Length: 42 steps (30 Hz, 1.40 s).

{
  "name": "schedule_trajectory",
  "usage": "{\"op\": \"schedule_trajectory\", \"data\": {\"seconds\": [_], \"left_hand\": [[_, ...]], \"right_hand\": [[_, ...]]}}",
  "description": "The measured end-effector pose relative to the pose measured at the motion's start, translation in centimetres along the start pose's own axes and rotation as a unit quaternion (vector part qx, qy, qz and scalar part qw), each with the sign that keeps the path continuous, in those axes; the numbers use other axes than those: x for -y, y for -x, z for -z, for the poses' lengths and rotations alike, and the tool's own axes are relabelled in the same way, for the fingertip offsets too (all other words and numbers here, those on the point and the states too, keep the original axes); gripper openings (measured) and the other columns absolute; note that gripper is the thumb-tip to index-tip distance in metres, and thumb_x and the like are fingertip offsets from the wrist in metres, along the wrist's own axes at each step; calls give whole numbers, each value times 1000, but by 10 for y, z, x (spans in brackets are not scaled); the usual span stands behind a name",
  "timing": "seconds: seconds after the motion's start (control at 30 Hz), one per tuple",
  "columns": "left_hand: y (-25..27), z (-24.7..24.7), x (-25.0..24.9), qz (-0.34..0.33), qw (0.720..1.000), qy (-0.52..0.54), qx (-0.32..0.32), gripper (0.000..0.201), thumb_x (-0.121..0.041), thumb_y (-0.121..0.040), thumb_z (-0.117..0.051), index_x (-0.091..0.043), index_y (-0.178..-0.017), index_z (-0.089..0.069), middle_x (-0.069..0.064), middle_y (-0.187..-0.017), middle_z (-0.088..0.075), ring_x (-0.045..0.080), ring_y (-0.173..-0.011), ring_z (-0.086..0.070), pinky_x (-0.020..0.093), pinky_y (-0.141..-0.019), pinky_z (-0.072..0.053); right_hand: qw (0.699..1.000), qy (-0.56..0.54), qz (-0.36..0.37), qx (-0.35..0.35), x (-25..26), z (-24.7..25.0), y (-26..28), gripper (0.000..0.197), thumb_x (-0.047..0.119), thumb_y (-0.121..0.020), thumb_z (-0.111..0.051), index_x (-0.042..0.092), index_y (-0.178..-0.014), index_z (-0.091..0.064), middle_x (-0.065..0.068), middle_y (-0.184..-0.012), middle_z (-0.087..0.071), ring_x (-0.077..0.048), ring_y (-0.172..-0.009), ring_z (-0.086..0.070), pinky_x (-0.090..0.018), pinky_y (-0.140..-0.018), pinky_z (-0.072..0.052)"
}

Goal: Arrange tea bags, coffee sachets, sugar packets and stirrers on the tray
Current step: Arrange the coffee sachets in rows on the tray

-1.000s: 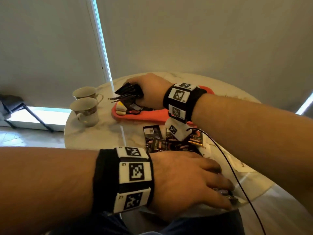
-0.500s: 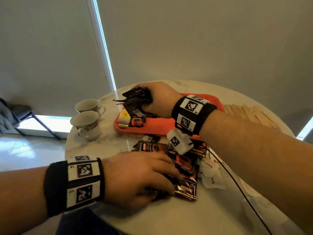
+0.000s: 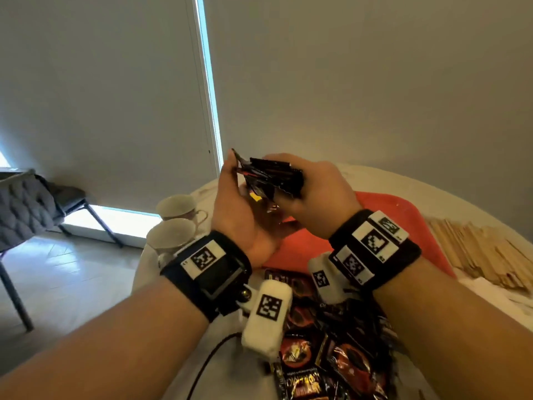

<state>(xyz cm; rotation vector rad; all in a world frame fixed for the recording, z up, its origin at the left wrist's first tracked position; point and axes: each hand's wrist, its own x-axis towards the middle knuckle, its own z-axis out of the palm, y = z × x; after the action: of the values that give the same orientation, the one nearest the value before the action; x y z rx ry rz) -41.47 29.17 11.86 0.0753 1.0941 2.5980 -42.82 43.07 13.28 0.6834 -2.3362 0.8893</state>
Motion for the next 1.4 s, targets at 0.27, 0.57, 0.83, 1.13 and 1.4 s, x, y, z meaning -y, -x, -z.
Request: {"op": "schedule_trajectory", "data": {"seconds": [0.27, 0.57, 0.83, 1.13, 1.4], "left_hand": [[-44, 0, -7, 19, 993, 95, 65, 82, -76, -88, -50, -7, -129, -66, 17, -127, -69, 30, -126, -63, 46, -114, -42], [-71, 9, -11, 41, 999, 10, 11, 66, -56, -96, -56, -4, -135, -65, 15, -129, -69, 33, -125, -65, 46, -111, -47], [-99, 23, -3, 51, 997, 10, -63, 85, -80, -78, -66, -15, -132, -69, 16, -131, -71, 34, -122, -69, 47, -100, -56], [-85, 24, 2, 37, 998, -5, 41, 96, -88, -79, -54, -10, -134, -67, 14, -125, -71, 35, -122, -68, 54, -106, -51], [-76, 19, 6, -31, 999, -21, 33, 56, -33, -83, -75, -11, -132, -63, 8, -108, -74, 23, -100, -74, 37, -69, -61]], "right_hand": [[993, 95, 31, 59, -19, -13, -12, 56, 27, -83, -54, 33, -139, -53, 10, -126, -66, -20, -115, -59, -46, -93, -48], [978, 43, -16, 203, -26, -12, -27, 70, 23, -84, -66, 30, -150, -44, 11, -140, -46, -9, -126, -41, -26, -106, -38], [961, -187, -84, 188, -35, 10, -27, 64, 43, -74, -84, 35, -130, -54, 14, -124, -65, 0, -122, -59, -23, -105, -46], [982, -156, -54, 96, -38, -7, -30, 35, 26, -78, -84, 32, -102, -59, 5, -91, -64, -21, -89, -66, -48, -86, -55], [994, -86, -26, 65, -28, -14, -34, 41, 20, -78, -78, 31, -110, -55, 11, -100, -65, -8, -92, -64, -35, -79, -56]]}}
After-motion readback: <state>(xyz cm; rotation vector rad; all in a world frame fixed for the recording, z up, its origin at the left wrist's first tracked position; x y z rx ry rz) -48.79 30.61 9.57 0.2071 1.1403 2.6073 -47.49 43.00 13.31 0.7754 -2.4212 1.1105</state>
